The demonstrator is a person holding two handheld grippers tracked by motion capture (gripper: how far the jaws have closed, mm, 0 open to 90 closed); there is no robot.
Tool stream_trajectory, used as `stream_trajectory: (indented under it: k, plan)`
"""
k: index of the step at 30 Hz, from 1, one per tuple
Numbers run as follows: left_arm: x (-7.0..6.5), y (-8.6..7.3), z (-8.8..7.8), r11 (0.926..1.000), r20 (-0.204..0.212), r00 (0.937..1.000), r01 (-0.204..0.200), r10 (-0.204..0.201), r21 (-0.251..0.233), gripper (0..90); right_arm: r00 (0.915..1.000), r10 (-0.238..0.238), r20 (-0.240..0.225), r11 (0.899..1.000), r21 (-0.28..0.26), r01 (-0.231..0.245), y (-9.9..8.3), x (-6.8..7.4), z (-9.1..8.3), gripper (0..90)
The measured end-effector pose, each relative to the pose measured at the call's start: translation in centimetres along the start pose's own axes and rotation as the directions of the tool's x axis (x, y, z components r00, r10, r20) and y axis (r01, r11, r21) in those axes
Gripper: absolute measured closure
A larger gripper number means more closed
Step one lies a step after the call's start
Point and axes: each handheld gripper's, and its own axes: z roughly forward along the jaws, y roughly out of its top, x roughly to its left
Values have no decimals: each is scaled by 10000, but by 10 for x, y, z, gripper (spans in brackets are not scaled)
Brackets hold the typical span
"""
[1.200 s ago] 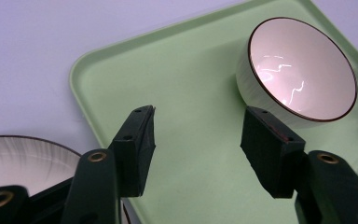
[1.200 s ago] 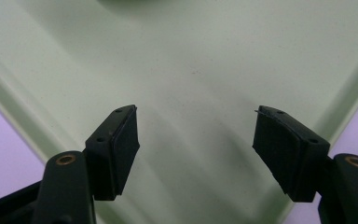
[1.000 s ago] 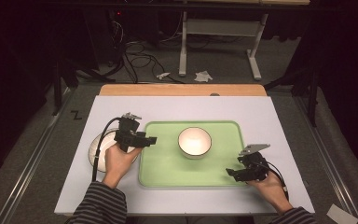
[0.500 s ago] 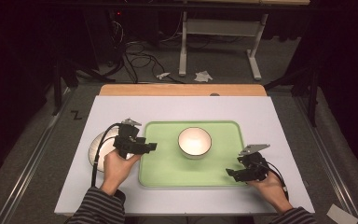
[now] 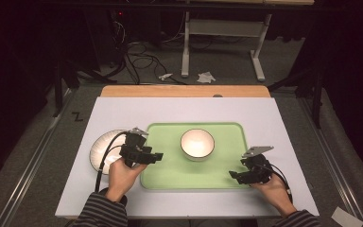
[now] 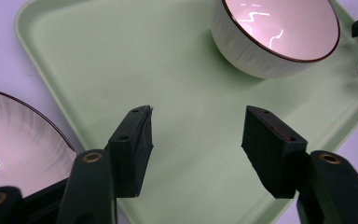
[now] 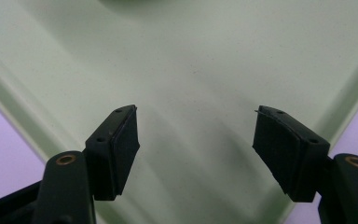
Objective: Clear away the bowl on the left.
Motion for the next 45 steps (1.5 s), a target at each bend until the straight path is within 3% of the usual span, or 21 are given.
stream_trajectory:
  k: [6,9,23,28,38,45]
  plan:
    - [-1,-6,2,9998,-141,9997,-223,223,1,430,10000,19,11,10000,-3,-19,0,0,0,324]
    - [-1,-9,3,9984,-225,9983,-539,543,176,429,10000,-28,35,10000,22,28,0,1,0,325]
    - [-2,-20,9,9949,-432,9951,-866,888,515,425,10000,-63,36,10000,53,62,0,1,0,325]
    - [-3,-23,12,9954,-417,9961,-749,774,600,425,10000,-73,45,10000,55,73,0,1,0,325]
    - [0,-27,16,9901,-617,9925,-989,1053,999,419,10000,-73,56,9999,96,73,0,2,1,324]
    - [0,-27,17,9899,-660,9921,-998,1067,1008,418,10000,-84,33,9999,89,84,0,2,1,325]
